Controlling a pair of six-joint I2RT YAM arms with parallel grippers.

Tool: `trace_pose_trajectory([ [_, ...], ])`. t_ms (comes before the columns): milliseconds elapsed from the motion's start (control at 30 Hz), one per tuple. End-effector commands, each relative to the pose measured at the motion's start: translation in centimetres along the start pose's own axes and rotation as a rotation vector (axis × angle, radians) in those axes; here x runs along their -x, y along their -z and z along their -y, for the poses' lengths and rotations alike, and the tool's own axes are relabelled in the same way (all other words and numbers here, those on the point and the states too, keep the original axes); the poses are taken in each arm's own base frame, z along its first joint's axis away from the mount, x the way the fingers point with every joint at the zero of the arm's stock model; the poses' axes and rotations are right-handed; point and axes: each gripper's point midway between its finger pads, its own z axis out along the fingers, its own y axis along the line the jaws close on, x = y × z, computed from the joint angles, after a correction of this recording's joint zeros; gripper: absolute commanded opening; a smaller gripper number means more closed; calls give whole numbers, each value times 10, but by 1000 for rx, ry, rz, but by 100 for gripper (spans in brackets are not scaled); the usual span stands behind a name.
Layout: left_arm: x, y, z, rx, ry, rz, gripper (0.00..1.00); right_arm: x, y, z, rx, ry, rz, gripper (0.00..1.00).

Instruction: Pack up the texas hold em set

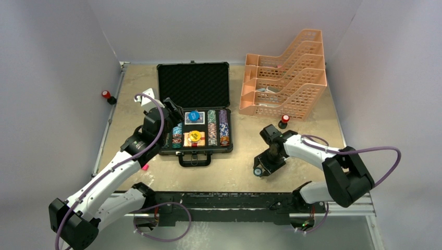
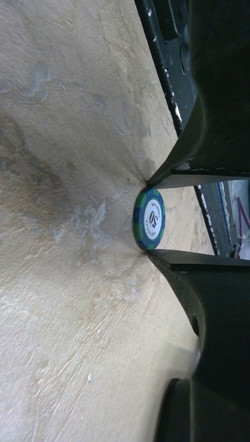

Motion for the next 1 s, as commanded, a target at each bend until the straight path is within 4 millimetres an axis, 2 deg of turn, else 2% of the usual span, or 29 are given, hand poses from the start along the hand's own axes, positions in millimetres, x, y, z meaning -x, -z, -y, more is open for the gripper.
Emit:
trace_pose_trajectory([
  [0,13,1,3,-8,6,40,56,38,-14,-6,-2,25,207,48],
  [167,4,1,12,-58,-7,-6,60,40,-12,-11,7,51,219,51],
  [267,-16,0,23,-132,-26,-80,68,40,-11,-12,-3,64,217,52],
  [433,-49,4,43,-276,4,-198,70,36,-16,-12,-25,82,190,54],
  [567,-57,4,45,-299,17,-223,70,32,-25,-3,-96,82,157,55],
  [667,-57,5,45,-301,12,-222,71,26,-31,2,-132,100,120,52],
  [800,-59,6,46,-313,5,-233,74,27,-34,-1,-128,119,117,41],
  [967,-75,10,55,-385,5,-283,75,24,-22,-14,-62,137,110,33],
])
